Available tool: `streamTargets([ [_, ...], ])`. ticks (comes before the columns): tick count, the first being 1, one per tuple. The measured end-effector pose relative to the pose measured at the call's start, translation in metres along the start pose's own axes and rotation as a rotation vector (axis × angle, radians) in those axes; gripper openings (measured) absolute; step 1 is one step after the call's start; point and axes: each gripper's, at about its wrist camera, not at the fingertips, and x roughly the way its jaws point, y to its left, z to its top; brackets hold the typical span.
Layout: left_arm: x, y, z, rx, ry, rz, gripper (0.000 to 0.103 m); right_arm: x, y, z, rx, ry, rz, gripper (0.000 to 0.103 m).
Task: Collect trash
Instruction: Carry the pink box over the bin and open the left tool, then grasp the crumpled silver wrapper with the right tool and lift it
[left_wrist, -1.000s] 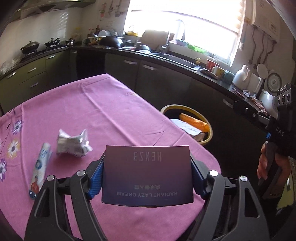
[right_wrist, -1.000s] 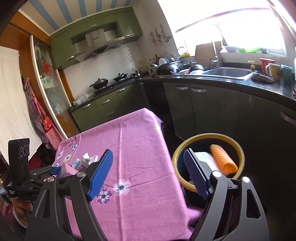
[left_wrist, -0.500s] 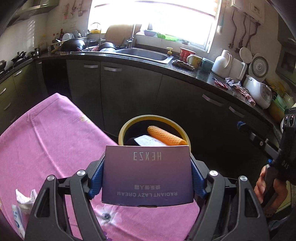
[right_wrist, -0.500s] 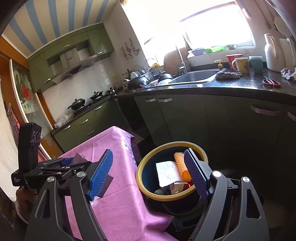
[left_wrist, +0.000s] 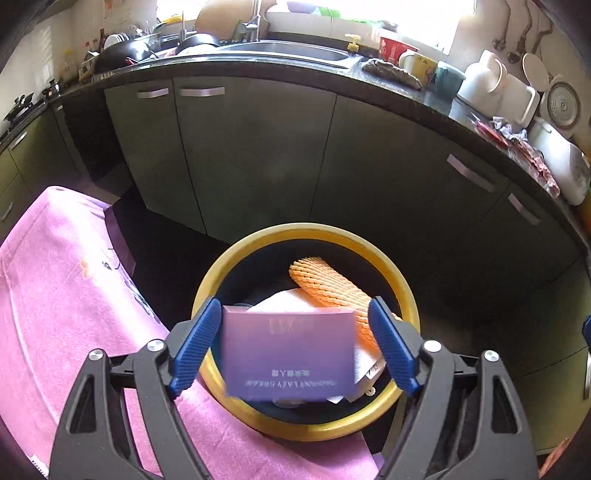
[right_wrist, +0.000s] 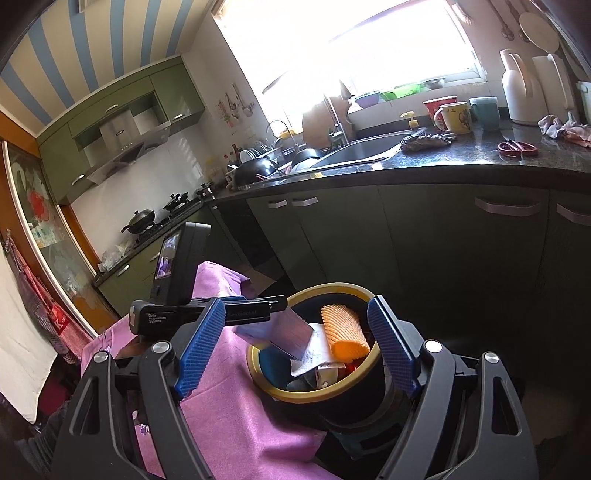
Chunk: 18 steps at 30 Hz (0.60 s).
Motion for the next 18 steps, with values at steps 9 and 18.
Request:
streamTargets([
  [9, -0.108, 0.053, -0.059, -0.119, -0.256, 0.006, 0.096, 0.019, 0.023, -0.009, -0.038, 0.056, 0.042, 0.081],
  [18, -0.24, 0.16, -0.19, -0.287, -0.476, 0.288, 0.096, 0.083, 0.12, -0.056, -0.198, 0.261, 0.276, 0.082],
])
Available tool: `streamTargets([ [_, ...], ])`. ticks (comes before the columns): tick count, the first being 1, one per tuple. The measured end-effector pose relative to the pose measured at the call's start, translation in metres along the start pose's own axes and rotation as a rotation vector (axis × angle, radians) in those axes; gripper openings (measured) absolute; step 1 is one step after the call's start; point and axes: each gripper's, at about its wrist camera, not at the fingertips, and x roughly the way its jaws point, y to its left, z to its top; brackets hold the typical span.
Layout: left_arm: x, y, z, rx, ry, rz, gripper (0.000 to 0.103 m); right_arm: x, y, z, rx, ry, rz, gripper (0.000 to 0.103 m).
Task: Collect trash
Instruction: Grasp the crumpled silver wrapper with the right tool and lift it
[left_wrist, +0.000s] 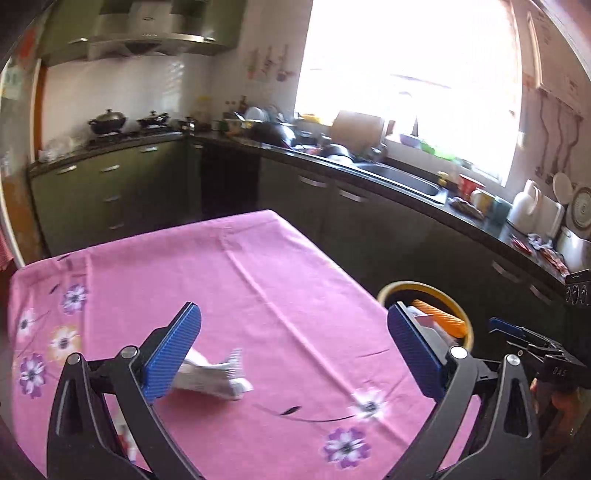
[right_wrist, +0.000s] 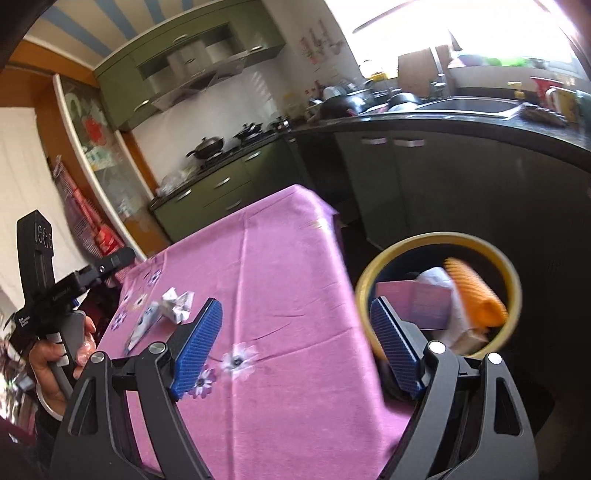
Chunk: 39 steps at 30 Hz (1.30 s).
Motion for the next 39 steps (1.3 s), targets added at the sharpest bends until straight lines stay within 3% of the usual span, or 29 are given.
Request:
streamTargets([
  [5, -0.037, 0.084, -0.023, -0.064, -0.086, 0.186, 0.096, 0.064, 0.066, -0.01, -0.155, 0.123, 0.131, 0.082],
  [7, -0.046, 0.114, -0.034, -0.099, -0.101, 0.261, 0.096, 0.086, 0.091, -0.016, -0.202, 0.158, 0.146, 0.082],
  [10, -0.054, 0.15, -0.05, -0.163, -0.12, 0.307, 0.096, 0.122, 0.128, -0.02, -0.26, 0.221, 0.153, 0.082],
  [14, -0.052, 0.17, -0.058, -0.22, -0.108, 0.311, 0.096, 0.168, 0.159, -0.023, -0.292, 0.304, 0.161, 0.082],
  [18, -0.048, 0.169, -0.059, -0.216, -0.089, 0.284, 0.096, 0.202, 0.178, -0.018, -0.313, 0.352, 0.162, 0.082],
  [23, -0.044, 0.165, -0.061, -0.2, -0.075, 0.254, 0.096, 0.232, 0.203, -0.015, -0.448, 0.374, 0.127, 0.082],
  [30, -0.047, 0.168, -0.063, -0.217, -0.081, 0.239, 0.096, 0.256, 0.216, -0.019, -0.532, 0.412, 0.137, 0.081],
  [39, -0.046, 0.166, -0.065, -0.21, -0.075, 0.231, 0.096, 0.258, 0.209, -0.022, -0.482, 0.441, 0.187, 0.065],
])
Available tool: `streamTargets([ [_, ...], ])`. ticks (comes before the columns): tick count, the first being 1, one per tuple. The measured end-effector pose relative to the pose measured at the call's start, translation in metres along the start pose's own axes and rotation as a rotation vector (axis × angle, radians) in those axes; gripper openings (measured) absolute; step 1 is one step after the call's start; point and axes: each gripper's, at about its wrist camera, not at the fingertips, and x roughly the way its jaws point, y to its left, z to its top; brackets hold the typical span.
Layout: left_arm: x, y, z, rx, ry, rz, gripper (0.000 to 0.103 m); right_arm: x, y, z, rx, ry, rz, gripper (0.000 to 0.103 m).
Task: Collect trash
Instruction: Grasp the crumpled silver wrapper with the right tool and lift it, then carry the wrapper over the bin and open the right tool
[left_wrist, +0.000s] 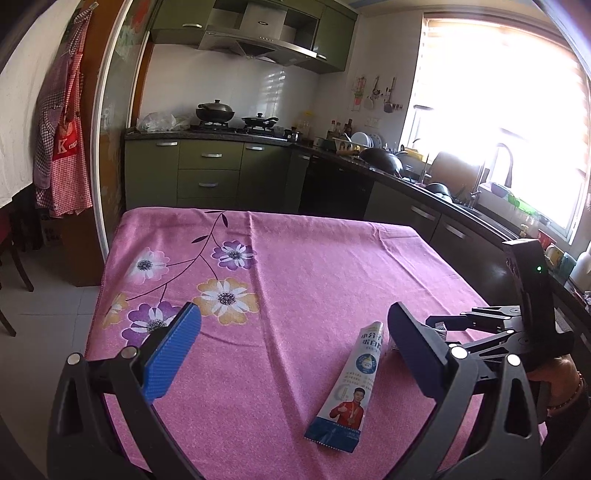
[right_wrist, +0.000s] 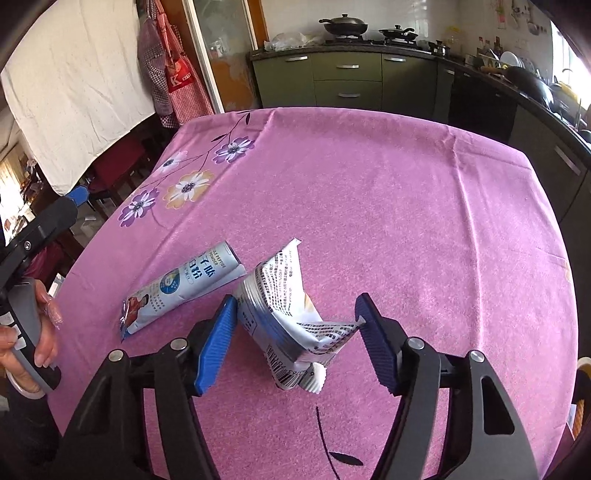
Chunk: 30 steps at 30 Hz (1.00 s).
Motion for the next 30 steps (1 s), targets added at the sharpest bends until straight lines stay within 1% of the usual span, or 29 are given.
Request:
streamTargets([
  [3, 0.0, -0.001, 0.0, 0.005, 0.002, -0.004, 0.096, -0.005, -0.001, -0.004, 0.015, -0.004, 0.022, 0.06],
  [4, 0.0, -0.002, 0.0, 0.008, 0.002, -0.003, 0.096, -0.008, -0.001, -0.005, 0.018, -0.011, 0.024, 0.054],
  [5, 0.0, -0.003, 0.0, 0.012, 0.004, -0.003, 0.096, -0.011, -0.001, -0.006, 0.024, -0.015, 0.03, 0.05],
  [9, 0.003, -0.006, -0.001, 0.028, 0.013, -0.002, 0.096, -0.018, -0.004, -0.013, 0.052, -0.002, 0.049, 0.049],
  [14, 0.003, -0.009, -0.003, 0.049, 0.015, 0.005, 0.096, -0.027, -0.01, -0.022, 0.087, 0.002, 0.065, 0.041],
  [21, 0.004, -0.011, -0.003, 0.06, 0.02, 0.008, 0.096, -0.052, -0.023, -0.038, 0.135, -0.03, 0.066, 0.04],
  [23, 0.004, -0.011, -0.004, 0.062, 0.021, 0.007, 0.096, -0.063, -0.028, -0.041, 0.151, -0.047, 0.072, 0.04],
  [26, 0.005, -0.012, -0.004, 0.065, 0.024, 0.011, 0.096, -0.083, -0.039, -0.046, 0.173, -0.078, 0.058, 0.04],
  [28, 0.005, -0.012, -0.004, 0.065, 0.024, 0.009, 0.096, -0.102, -0.056, -0.053, 0.208, -0.105, 0.032, 0.04],
  [30, 0.004, -0.012, -0.004, 0.065, 0.023, 0.007, 0.096, -0.124, -0.081, -0.062, 0.256, -0.125, -0.026, 0.04],
])
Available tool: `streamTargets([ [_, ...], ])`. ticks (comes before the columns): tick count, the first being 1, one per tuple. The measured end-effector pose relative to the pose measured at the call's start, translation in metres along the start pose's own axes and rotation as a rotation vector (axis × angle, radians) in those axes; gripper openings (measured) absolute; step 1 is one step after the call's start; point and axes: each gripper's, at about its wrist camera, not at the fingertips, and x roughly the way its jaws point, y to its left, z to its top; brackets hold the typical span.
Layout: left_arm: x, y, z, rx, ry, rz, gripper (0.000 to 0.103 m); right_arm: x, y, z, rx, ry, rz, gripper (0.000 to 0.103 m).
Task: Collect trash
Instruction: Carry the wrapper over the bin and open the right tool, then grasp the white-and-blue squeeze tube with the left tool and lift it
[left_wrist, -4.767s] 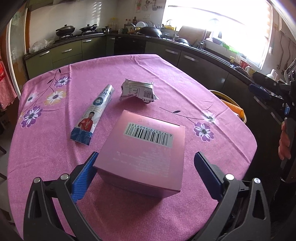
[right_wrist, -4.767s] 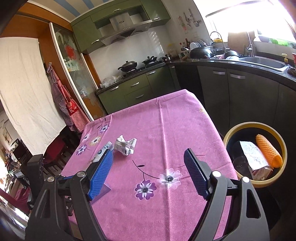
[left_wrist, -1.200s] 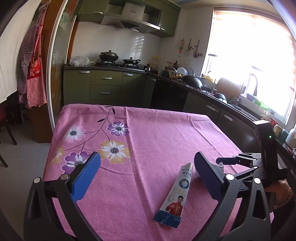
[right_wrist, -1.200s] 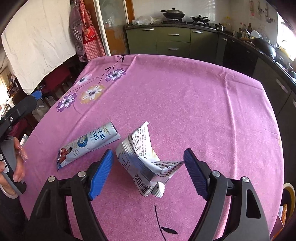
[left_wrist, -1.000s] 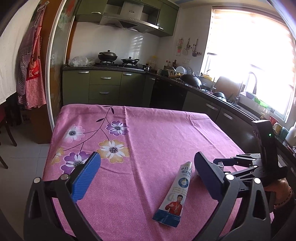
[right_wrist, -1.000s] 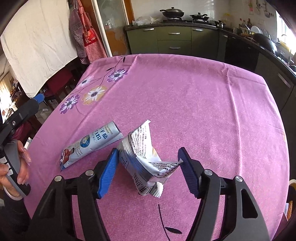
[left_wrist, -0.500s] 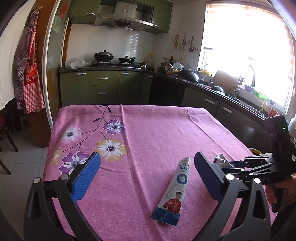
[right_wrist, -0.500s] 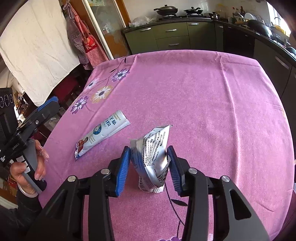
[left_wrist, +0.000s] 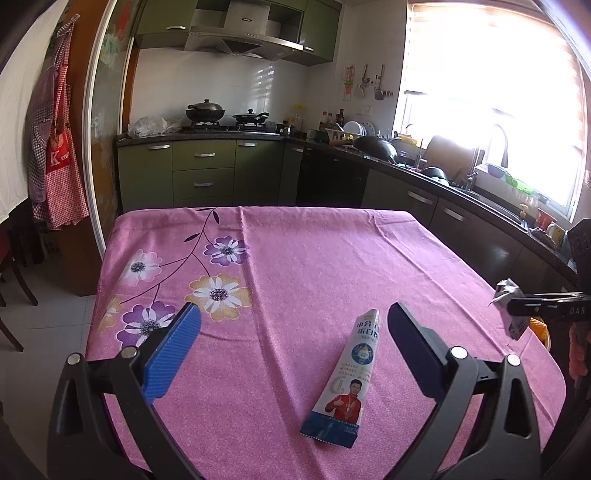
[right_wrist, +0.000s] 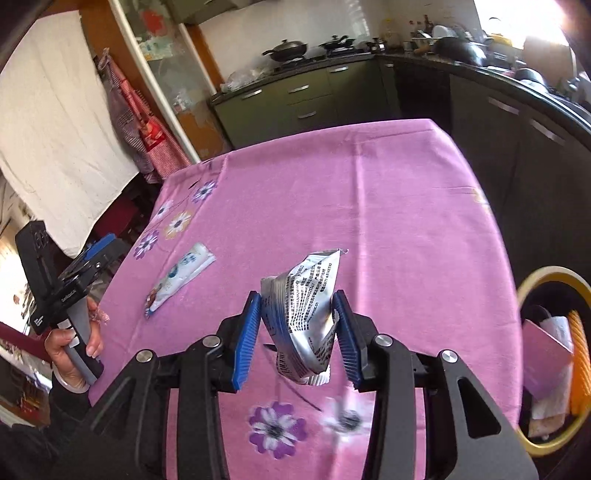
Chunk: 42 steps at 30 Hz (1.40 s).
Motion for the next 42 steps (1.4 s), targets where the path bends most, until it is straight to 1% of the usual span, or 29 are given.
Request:
streamTargets([
  [3, 0.0, -0.002, 0.0, 0.006, 0.0, -0.002, 0.096, -0.031, -0.054, -0.002, 0.102, -0.032, -0.118, 0.041],
  [5, 0.001, -0.003, -0.001, 0.012, 0.001, 0.0, 0.096, -0.049, -0.096, -0.007, 0.179, -0.037, -0.215, 0.042],
  [6, 0.001, -0.004, -0.001, 0.014, 0.001, 0.002, 0.096, -0.054, -0.114, -0.009, 0.213, -0.03, -0.258, 0.042],
  [9, 0.002, -0.005, -0.001, 0.02, 0.005, 0.004, 0.096, -0.061, -0.162, -0.018, 0.288, 0.008, -0.35, 0.044],
  [10, 0.002, -0.005, -0.001, 0.023, 0.006, 0.007, 0.096, -0.061, -0.173, -0.021, 0.301, 0.019, -0.379, 0.046],
  [11, 0.002, -0.005, -0.001, 0.025, 0.007, 0.01, 0.096, -0.06, -0.183, -0.023, 0.313, 0.026, -0.403, 0.051],
  [12, 0.003, -0.005, -0.002, 0.025, 0.009, 0.011, 0.096, -0.06, -0.191, -0.026, 0.324, 0.03, -0.422, 0.053],
  [14, 0.004, -0.005, -0.002, 0.025, 0.014, 0.013, 0.096, -0.062, -0.206, -0.029, 0.344, 0.021, -0.478, 0.06],
  [16, 0.005, -0.005, -0.002, 0.026, 0.019, 0.012, 0.096, -0.065, -0.216, -0.029, 0.359, 0.007, -0.541, 0.061],
  [17, 0.006, -0.005, -0.002, 0.028, 0.022, 0.013, 0.096, -0.066, -0.22, -0.032, 0.368, 0.0, -0.557, 0.062],
  [21, 0.007, -0.007, -0.003, 0.037, 0.026, 0.017, 0.096, -0.073, -0.224, -0.034, 0.367, -0.015, -0.568, 0.068],
  [23, 0.008, -0.008, -0.003, 0.041, 0.028, 0.015, 0.096, -0.074, -0.223, -0.034, 0.353, -0.016, -0.58, 0.074],
  [26, 0.007, -0.01, -0.004, 0.048, 0.028, 0.016, 0.096, -0.078, -0.22, -0.033, 0.351, -0.032, -0.597, 0.074],
  [28, 0.007, -0.01, -0.004, 0.048, 0.028, 0.014, 0.096, -0.082, -0.21, -0.031, 0.353, -0.055, -0.587, 0.074],
  [30, 0.007, -0.01, -0.004, 0.048, 0.031, 0.01, 0.096, -0.092, -0.196, -0.035, 0.343, -0.084, -0.567, 0.074],
  [32, 0.009, -0.01, -0.004, 0.046, 0.04, -0.002, 0.096, -0.103, -0.177, -0.039, 0.318, -0.12, -0.541, 0.077],
  [35, 0.014, -0.012, -0.004, 0.039, 0.069, -0.037, 0.096, -0.117, -0.144, -0.05, 0.277, -0.167, -0.494, 0.079],
  [38, 0.026, -0.016, -0.004, 0.032, 0.131, -0.08, 0.096, -0.125, -0.117, -0.064, 0.245, -0.188, -0.441, 0.08],
  [42, 0.044, -0.026, -0.008, 0.077, 0.215, -0.093, 0.096, -0.13, -0.09, -0.073, 0.212, -0.192, -0.363, 0.081],
])
